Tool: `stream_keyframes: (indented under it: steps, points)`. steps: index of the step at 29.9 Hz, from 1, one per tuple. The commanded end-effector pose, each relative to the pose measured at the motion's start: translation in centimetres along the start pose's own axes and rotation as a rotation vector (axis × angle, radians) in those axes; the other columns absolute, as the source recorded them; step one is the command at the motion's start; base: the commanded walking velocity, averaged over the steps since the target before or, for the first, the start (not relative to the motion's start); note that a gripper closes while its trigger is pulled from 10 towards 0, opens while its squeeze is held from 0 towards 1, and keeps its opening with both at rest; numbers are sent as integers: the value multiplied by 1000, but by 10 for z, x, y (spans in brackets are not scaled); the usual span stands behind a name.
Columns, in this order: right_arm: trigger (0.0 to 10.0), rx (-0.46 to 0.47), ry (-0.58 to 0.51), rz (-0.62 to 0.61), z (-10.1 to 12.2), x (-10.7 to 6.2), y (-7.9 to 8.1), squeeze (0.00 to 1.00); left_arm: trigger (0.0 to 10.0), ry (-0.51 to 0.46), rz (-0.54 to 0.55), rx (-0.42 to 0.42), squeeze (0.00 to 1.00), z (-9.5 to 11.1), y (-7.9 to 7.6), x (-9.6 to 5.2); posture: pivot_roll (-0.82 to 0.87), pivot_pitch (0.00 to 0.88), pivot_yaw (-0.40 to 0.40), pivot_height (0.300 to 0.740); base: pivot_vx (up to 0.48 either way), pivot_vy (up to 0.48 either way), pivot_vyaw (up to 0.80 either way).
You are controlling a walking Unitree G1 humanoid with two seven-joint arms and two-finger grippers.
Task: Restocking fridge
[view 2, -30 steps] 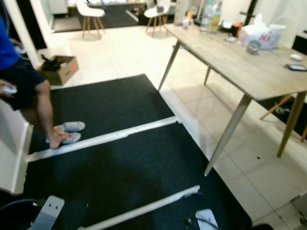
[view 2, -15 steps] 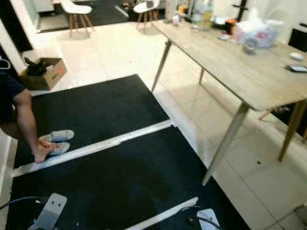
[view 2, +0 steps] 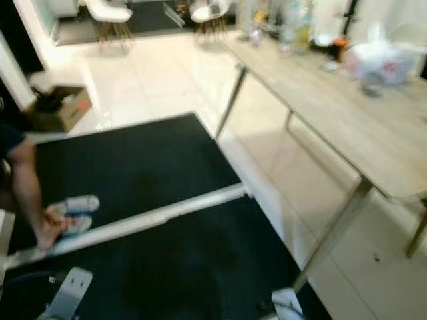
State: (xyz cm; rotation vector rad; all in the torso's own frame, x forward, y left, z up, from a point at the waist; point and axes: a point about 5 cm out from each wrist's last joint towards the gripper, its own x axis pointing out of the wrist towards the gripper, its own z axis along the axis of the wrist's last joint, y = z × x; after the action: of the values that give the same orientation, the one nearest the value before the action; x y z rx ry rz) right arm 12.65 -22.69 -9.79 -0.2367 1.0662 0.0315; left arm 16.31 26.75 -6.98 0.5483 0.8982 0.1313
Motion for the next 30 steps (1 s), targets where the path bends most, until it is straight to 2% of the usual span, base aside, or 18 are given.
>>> stream_keyframes:
  steps: [1, 30]
  points:
    - [10000, 9, -6, 8, 1, 0, 4, 0, 10000, 14, -8, 9, 0, -5, -1, -1, 26, 4, -31, 706, 364, 0, 0]
    - [10000, 4, -5, 2, 2, 1, 2, 0, 10000, 20, -16, 5, 0, -4, -3, -1, 17, 0, -30, 706, 352, 0, 0]
